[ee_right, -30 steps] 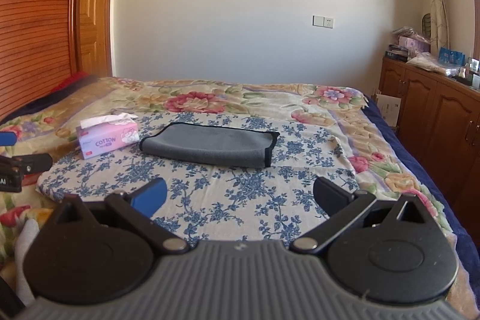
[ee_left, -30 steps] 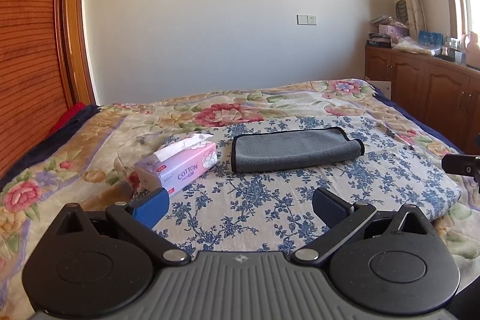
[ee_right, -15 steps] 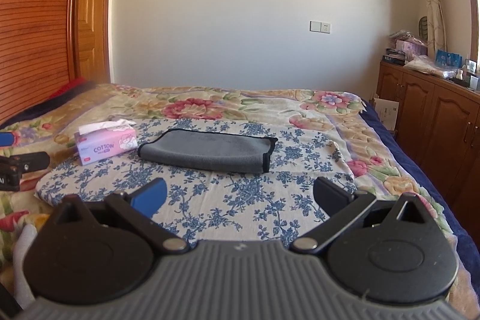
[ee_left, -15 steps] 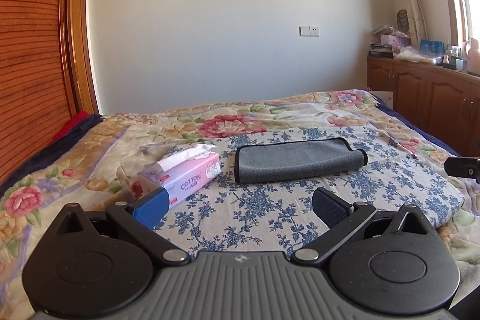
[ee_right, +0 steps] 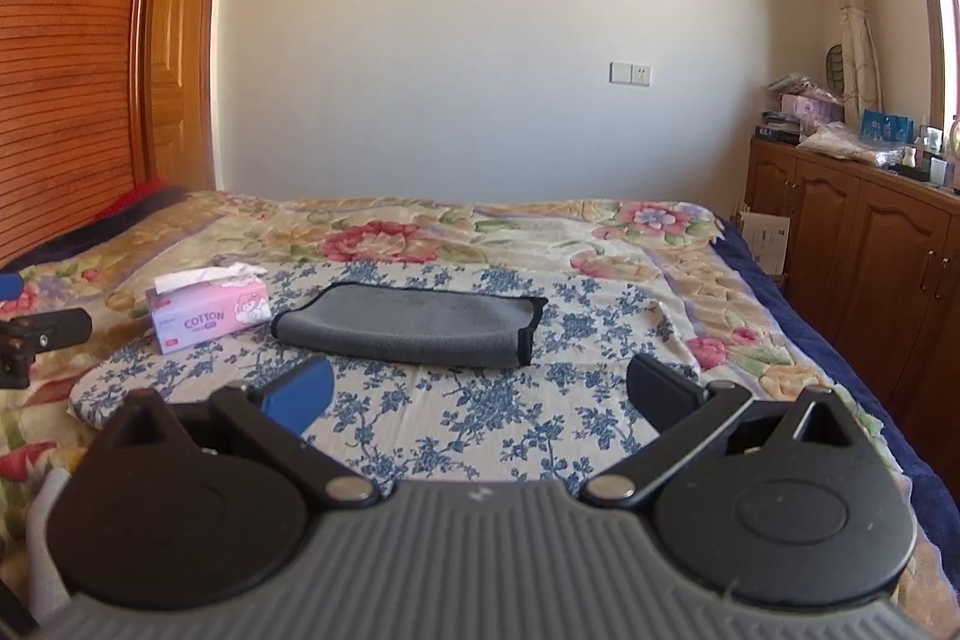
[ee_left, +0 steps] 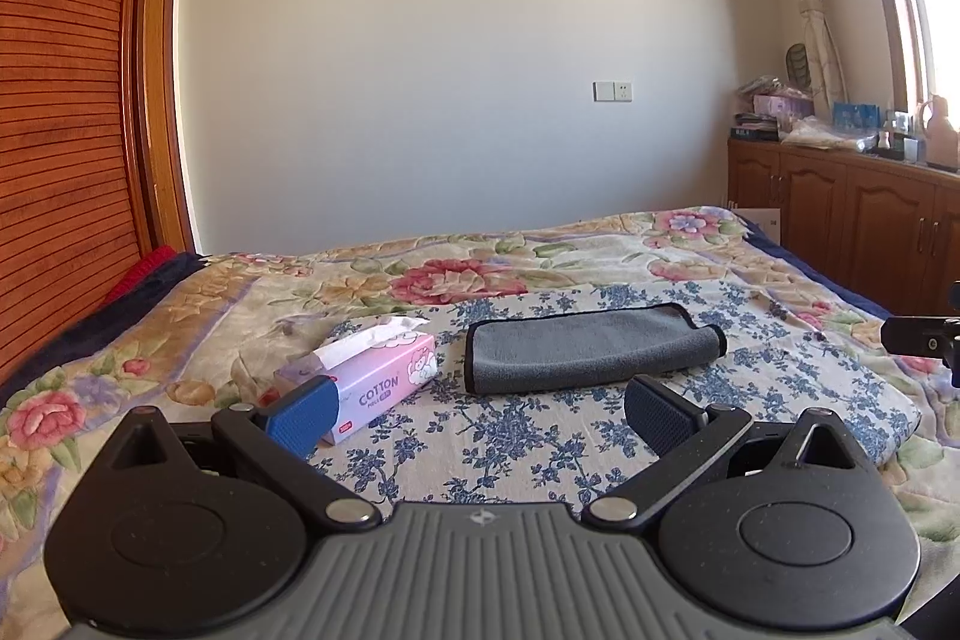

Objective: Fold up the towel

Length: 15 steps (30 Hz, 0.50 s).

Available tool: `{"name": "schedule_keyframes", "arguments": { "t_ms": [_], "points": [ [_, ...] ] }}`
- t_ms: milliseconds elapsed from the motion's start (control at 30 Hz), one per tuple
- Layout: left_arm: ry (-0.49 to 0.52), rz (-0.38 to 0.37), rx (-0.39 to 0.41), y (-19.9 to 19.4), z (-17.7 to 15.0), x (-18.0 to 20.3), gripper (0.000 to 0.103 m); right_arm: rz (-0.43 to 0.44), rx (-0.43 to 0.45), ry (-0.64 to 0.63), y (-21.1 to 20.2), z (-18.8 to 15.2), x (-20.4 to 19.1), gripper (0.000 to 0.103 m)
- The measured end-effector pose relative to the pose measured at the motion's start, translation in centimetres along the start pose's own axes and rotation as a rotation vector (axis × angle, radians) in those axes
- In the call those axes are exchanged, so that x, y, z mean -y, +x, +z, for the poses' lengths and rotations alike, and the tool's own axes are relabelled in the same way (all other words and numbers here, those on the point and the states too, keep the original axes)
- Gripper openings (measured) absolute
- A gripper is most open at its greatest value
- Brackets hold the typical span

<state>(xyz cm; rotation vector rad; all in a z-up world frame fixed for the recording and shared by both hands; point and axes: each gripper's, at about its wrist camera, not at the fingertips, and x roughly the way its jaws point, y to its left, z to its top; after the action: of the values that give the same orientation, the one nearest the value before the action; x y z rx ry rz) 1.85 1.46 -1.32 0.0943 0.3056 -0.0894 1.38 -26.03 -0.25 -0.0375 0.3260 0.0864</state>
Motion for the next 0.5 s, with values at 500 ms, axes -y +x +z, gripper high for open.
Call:
{"name": "schedule_keyframes", "arguments": {
  "t_ms": [500],
  "points": [
    [0.011,0.002,0.039,-0.51,0.14,0.24,0.103,-0.031,0.044,0.016,-0.40,0.13,0.35,0.103]
  ]
}}
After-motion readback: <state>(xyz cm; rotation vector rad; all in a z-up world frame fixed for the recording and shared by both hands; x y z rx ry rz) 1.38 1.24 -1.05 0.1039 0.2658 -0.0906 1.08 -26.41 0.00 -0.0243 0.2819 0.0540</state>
